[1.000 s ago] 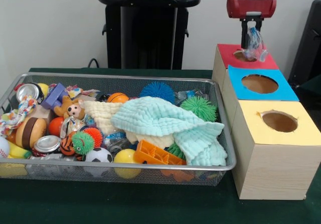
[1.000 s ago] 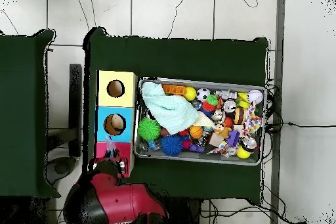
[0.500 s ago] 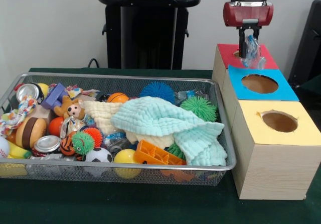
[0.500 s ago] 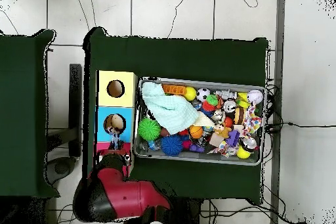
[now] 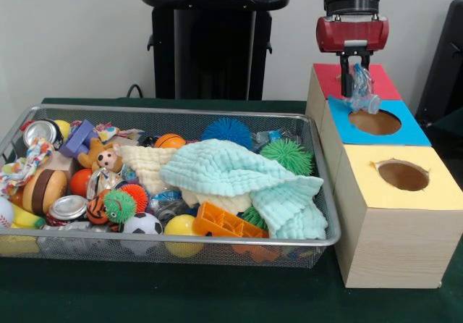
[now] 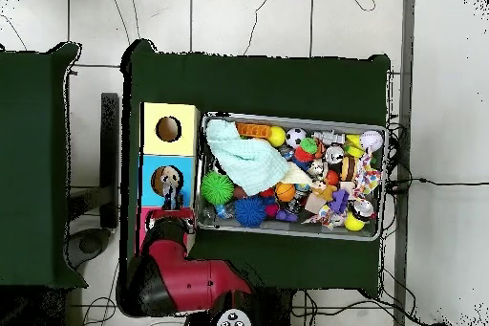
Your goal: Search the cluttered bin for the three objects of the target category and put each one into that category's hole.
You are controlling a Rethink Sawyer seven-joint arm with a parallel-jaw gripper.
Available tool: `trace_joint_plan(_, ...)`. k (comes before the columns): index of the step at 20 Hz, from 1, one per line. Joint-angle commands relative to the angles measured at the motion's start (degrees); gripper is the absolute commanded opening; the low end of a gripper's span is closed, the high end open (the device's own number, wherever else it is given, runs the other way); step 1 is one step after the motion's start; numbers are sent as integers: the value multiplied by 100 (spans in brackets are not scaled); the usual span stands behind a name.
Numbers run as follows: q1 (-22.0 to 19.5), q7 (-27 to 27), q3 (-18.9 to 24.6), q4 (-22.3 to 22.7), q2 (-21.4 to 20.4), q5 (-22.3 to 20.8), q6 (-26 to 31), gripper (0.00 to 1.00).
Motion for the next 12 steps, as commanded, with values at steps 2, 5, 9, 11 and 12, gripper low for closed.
trace_joint_plan(2, -195, 1006, 480, -497, 735, -68, -11, 0)
trace_joint_plan(5, -108, 909, 398, -508, 678, -27, 58, 0)
trace_joint_plan(9, -5, 789, 302, -545, 609, -6, 158, 0)
trace_joint_plan(11, -13, 823, 317, -541, 597, -33, 79, 0)
trace_joint_plan(12, -1, 819, 306, -550, 591, -40, 51, 0)
